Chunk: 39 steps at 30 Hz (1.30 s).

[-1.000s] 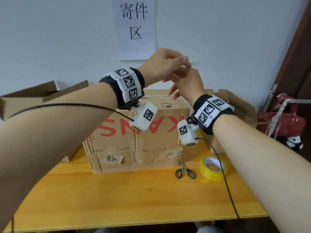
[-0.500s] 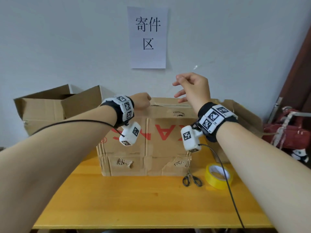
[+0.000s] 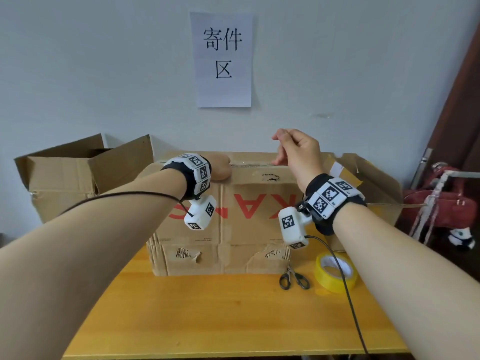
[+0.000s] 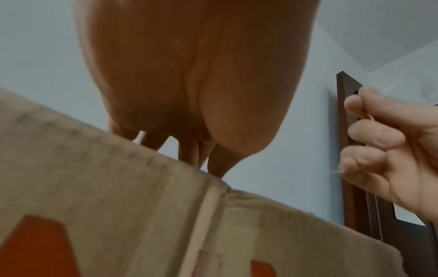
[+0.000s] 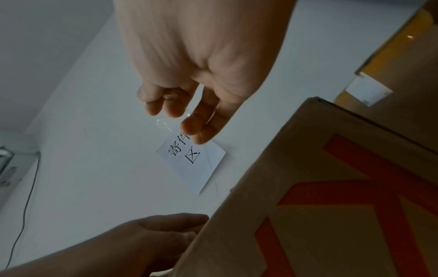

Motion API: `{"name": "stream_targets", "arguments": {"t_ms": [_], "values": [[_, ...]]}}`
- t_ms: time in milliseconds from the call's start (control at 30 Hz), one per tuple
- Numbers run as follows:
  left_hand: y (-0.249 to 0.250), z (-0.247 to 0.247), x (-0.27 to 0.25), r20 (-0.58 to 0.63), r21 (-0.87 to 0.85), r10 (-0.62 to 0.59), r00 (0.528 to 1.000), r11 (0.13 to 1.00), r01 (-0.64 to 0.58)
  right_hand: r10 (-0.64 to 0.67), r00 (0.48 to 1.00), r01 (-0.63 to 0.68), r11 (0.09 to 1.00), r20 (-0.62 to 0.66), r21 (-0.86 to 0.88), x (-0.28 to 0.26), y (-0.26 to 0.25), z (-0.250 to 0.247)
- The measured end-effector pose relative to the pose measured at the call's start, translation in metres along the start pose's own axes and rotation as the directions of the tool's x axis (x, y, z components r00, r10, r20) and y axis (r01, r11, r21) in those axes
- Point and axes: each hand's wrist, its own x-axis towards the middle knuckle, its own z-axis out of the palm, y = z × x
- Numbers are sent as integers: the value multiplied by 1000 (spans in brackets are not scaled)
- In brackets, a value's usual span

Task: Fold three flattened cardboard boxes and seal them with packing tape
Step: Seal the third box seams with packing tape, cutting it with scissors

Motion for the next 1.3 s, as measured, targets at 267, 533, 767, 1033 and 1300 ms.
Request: {"name": "stream_targets", "arguments": {"t_ms": [267,533,767,1033,1300], "values": [[3,0,3,9,70,4,1000,998,-4,14,998,-20,993,-56,-116,-4,9,-10],[5,-1,3,38,-18,3,999,1000,-3,164,986,-164,986,-13,-40,-10,12,-8],[25,-20,3,173,135,93,981,984,-117,163,987,-163,973,10,163,-8,-14,1],[28,-31,20,167,318,104,980,936,-153,7,999,4,965,-41,261,3,-30,3],[18,-25,28,252,306,70,965,940,-148,-9,997,32,949,-76,314,3,-29,12]]}}
